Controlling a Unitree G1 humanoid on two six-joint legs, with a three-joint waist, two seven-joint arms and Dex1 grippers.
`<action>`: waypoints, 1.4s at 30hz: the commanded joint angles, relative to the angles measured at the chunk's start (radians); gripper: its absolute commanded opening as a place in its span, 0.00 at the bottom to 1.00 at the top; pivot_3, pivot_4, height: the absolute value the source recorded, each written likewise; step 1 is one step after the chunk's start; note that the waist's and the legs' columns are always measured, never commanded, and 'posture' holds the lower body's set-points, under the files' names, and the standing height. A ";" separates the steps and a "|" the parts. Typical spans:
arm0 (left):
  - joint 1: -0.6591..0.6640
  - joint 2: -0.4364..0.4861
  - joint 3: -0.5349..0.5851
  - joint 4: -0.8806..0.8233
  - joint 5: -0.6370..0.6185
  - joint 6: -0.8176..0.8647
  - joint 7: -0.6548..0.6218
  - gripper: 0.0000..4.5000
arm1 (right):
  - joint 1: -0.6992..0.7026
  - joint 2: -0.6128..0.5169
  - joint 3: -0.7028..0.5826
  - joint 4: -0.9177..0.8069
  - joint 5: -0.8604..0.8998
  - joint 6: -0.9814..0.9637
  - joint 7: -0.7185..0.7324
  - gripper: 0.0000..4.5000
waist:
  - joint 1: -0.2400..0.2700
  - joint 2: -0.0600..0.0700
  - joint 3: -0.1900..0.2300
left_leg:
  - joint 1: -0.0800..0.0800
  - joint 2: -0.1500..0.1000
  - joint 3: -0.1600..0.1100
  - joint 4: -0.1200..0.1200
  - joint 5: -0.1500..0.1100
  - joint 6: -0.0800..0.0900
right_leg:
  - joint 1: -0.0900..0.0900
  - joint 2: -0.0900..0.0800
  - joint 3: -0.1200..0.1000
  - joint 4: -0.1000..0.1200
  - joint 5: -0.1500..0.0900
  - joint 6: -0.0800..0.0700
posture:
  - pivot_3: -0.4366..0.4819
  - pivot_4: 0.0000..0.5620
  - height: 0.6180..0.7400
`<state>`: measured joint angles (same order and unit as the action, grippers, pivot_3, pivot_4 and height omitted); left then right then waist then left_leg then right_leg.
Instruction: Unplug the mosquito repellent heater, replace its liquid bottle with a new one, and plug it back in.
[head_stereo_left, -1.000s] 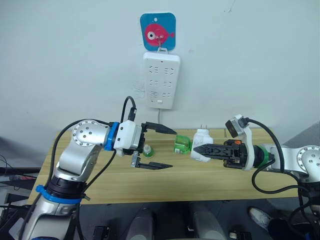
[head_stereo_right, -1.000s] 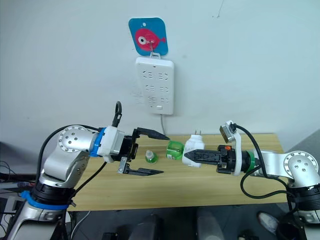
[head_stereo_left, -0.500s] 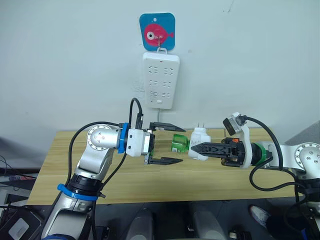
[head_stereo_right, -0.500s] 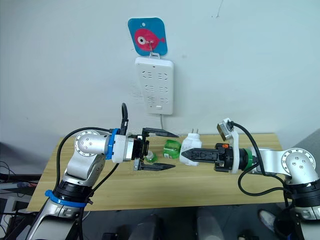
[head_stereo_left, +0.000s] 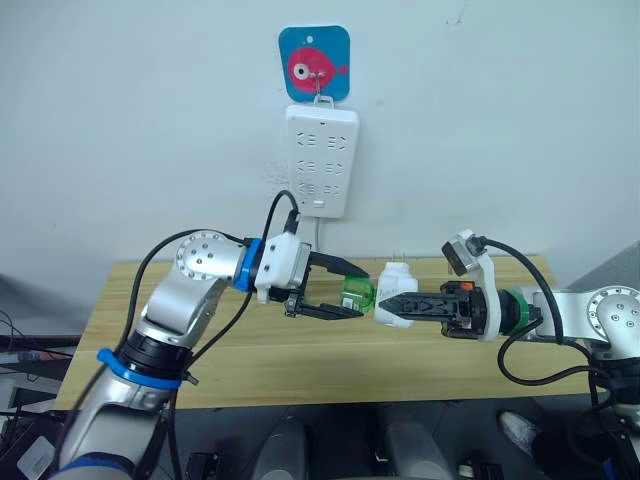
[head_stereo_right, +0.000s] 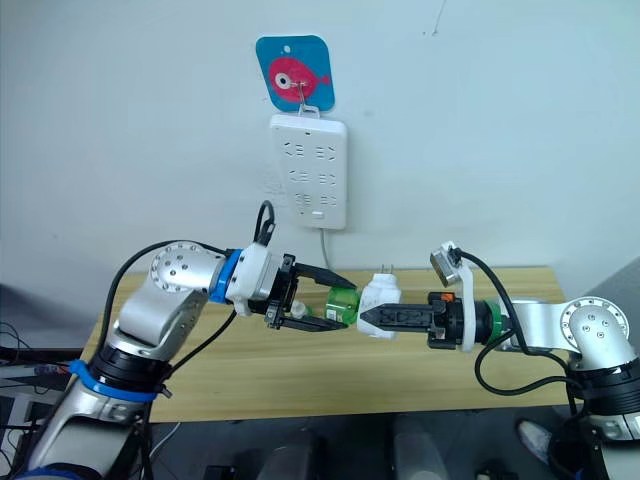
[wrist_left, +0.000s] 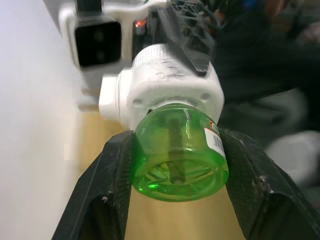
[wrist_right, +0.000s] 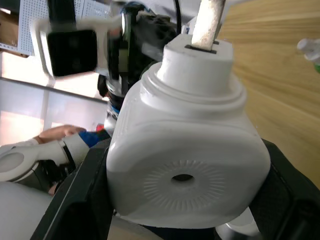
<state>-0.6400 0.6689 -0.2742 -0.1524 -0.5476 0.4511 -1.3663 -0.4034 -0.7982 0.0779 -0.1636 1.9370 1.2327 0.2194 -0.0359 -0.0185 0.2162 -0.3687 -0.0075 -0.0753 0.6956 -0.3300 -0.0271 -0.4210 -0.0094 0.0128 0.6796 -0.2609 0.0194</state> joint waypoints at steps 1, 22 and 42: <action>-0.093 0.083 -0.065 0.013 -0.092 0.375 -0.073 0.50 | -0.026 -0.027 -0.018 -0.056 0.035 0.007 0.041 0.69 | -0.002 0.000 0.000 | 0.000 0.000 -0.001 0.000 0.000 0.000 | 0.000 0.003 -0.001 0.000 0.000 0.000 | 0.41 0.33 1.00; 0.126 -0.003 0.137 -0.074 0.093 -0.265 -0.037 1.00 | 0.029 -0.070 -0.050 -0.048 0.035 -0.029 0.061 0.69 | -0.006 0.000 0.000 | 0.000 0.001 0.001 -0.001 0.000 0.000 | -0.001 -0.003 0.002 -0.001 0.000 0.000 | 0.39 0.34 1.00; 0.191 -0.200 0.109 0.129 0.203 -0.971 0.026 0.87 | -0.019 -0.043 -0.030 -0.035 0.035 -0.031 0.038 0.69 | 0.006 0.000 0.000 | 0.000 0.000 0.002 0.001 0.000 0.000 | 0.000 -0.004 0.001 -0.001 0.001 0.001 | 0.40 0.33 1.00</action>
<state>-0.4418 0.4613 -0.1575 -0.0153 -0.3148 -0.5084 -1.3311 -0.4075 -0.8419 0.0616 -0.1895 1.9389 1.2071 0.2545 -0.0303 -0.0184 0.2162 -0.3688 -0.0080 -0.0737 0.6963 -0.3302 -0.0267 -0.4208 -0.0137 0.0137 0.6784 -0.2594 0.0207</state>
